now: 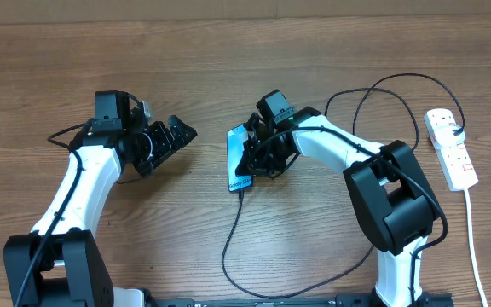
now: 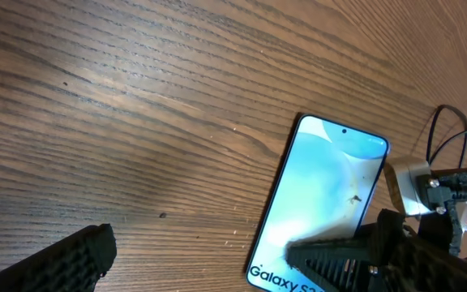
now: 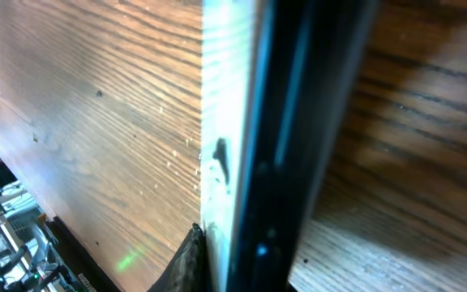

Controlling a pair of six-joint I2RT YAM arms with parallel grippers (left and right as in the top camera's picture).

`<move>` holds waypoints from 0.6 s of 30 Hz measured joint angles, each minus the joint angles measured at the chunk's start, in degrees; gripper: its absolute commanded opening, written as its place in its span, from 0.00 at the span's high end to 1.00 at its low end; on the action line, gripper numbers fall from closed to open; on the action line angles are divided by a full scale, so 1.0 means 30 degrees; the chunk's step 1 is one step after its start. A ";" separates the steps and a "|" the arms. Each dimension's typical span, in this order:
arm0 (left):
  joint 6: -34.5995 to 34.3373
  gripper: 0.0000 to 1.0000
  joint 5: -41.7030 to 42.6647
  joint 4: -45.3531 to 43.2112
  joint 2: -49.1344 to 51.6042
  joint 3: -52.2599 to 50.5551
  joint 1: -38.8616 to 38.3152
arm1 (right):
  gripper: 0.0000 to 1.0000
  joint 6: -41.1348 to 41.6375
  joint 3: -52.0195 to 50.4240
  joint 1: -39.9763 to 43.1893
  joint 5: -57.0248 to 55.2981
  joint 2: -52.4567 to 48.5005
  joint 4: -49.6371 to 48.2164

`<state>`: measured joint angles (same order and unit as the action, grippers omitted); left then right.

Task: Plug charger to phone and switch on socket
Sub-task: 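Lower the phone flat onto the table with the right gripper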

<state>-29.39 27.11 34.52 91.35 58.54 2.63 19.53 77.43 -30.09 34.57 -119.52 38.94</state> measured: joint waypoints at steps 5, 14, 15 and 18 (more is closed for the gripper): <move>0.0000 0.01 0.0000 0.0000 0.0000 0.0000 0.0000 | 0.86 0.0153 -0.0102 0.0000 -0.0372 0.0000 -0.0372; 0.0000 0.00 0.0000 0.0000 0.0000 0.0000 0.0000 | 0.83 0.0437 -0.0262 -0.0015 -0.1086 0.0000 -0.1071; 0.0000 0.00 0.0000 0.0000 0.0000 0.0000 0.0000 | 0.81 0.0532 -0.0386 -0.0015 -0.1122 0.0015 -0.1333; 0.0000 0.00 0.0000 0.0000 0.0000 0.0000 0.0000 | 0.79 0.0831 -0.0823 -0.0022 -0.1166 0.0036 -0.2047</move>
<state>-29.39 27.11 34.52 91.35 58.54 2.63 22.02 74.96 -30.15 31.07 -119.42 32.80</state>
